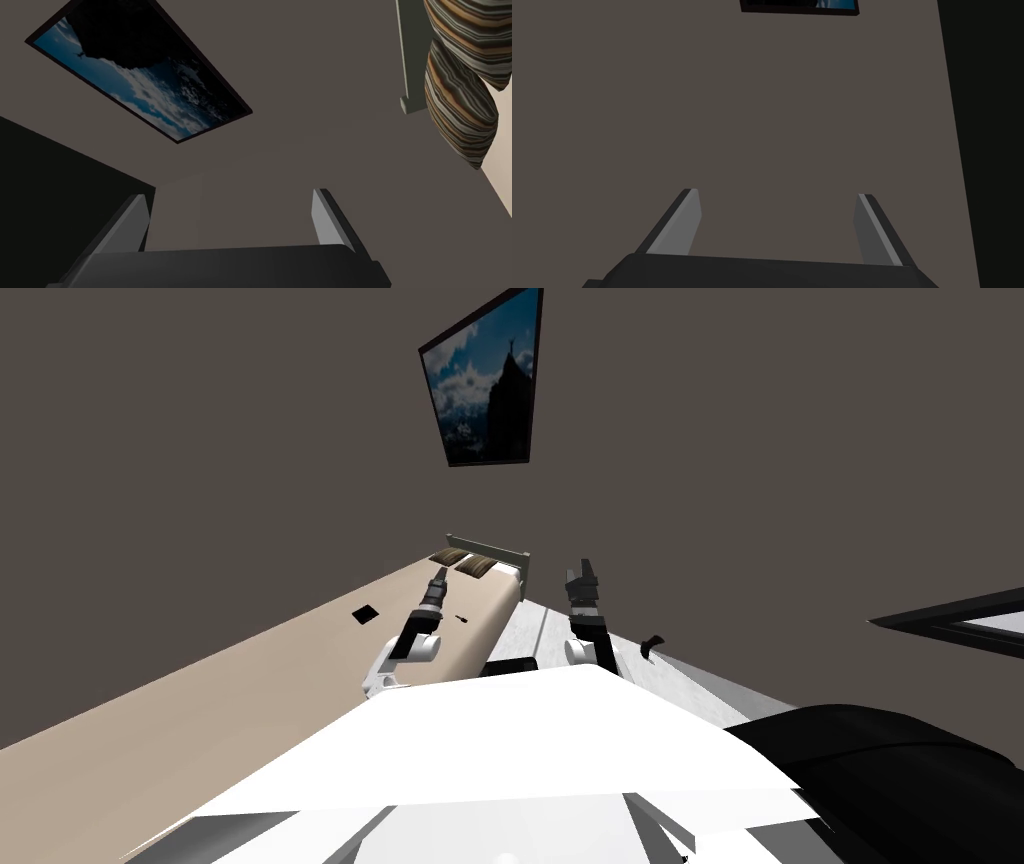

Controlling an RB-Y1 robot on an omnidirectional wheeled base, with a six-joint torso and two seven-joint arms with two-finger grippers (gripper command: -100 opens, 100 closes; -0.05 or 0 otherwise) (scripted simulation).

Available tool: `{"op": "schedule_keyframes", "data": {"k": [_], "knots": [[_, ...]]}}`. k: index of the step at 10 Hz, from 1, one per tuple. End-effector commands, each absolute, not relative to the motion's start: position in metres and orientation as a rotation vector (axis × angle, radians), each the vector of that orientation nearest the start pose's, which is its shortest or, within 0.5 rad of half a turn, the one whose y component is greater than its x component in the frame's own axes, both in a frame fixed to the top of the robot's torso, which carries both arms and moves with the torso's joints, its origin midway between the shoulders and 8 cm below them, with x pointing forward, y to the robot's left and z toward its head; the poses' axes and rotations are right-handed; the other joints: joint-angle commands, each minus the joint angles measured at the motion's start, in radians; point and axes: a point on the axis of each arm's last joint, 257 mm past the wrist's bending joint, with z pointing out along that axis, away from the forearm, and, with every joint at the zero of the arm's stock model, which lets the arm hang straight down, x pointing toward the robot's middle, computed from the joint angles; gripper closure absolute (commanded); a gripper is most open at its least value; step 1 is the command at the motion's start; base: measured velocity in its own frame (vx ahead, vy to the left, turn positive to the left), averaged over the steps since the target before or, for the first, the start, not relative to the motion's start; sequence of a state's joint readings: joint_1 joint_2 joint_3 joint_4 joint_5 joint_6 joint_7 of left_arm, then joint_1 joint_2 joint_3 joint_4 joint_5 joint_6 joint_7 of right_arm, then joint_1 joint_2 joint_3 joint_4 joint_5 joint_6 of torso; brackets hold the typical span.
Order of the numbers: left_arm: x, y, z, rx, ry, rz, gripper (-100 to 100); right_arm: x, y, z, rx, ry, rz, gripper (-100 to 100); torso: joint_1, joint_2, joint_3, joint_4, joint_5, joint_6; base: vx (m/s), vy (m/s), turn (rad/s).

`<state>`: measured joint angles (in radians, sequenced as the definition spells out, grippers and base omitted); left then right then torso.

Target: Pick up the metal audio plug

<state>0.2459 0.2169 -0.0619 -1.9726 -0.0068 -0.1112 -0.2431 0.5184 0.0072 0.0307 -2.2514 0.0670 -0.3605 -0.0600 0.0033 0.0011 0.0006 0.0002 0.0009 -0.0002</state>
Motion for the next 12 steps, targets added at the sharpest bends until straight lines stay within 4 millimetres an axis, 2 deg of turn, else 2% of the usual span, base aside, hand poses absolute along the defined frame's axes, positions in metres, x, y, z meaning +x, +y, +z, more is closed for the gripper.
{"op": "schedule_keyframes", "data": {"k": [1,5,6,7,8,11,12], "knots": [[0.482,0.246,-0.138,-0.701,1.271,-0.978,-100,0.371,-0.271,-0.024,0.802,0.754,1.290,0,0.000,0.000,0.000,0.000,0.000,0.000,-0.027,0.051,-0.031],[0.505,0.250,-0.189,-0.768,1.417,-0.901,-100,0.371,-0.271,-0.024,0.802,0.754,1.290,0,0.000,0.000,0.000,0.000,0.000,0.000,-0.021,0.048,-0.035],[0.505,0.254,-0.203,-0.793,1.448,-0.881,-100,0.371,-0.271,-0.024,0.802,0.753,1.290,0,0.000,0.000,0.000,0.000,0.000,0.000,-0.016,0.041,-0.025],[0.505,0.254,-0.204,-0.794,1.449,-0.880,-100,0.371,-0.271,-0.024,0.802,0.754,1.290,0,0.000,0.000,0.000,0.000,0.000,0.000,-0.007,0.016,0.005],[0.513,0.256,-0.222,-0.810,1.502,-0.849,-100,0.371,-0.271,-0.024,0.802,0.753,1.290,0,-0.002,-0.001,0.000,0.000,0.000,0.000,-0.015,0.031,-0.045],[0.519,0.262,-0.254,-0.853,1.589,-0.792,-100,0.371,-0.271,-0.024,0.802,0.753,1.290,0,0.000,0.000,0.000,0.000,0.000,0.000,-0.022,0.039,-0.041],[0.519,0.262,-0.256,-0.858,1.595,-0.788,-100,0.371,-0.271,-0.024,0.802,0.754,1.290,0,-0.001,0.000,0.000,0.000,0.000,0.000,-0.003,0.018,0.003]]}}
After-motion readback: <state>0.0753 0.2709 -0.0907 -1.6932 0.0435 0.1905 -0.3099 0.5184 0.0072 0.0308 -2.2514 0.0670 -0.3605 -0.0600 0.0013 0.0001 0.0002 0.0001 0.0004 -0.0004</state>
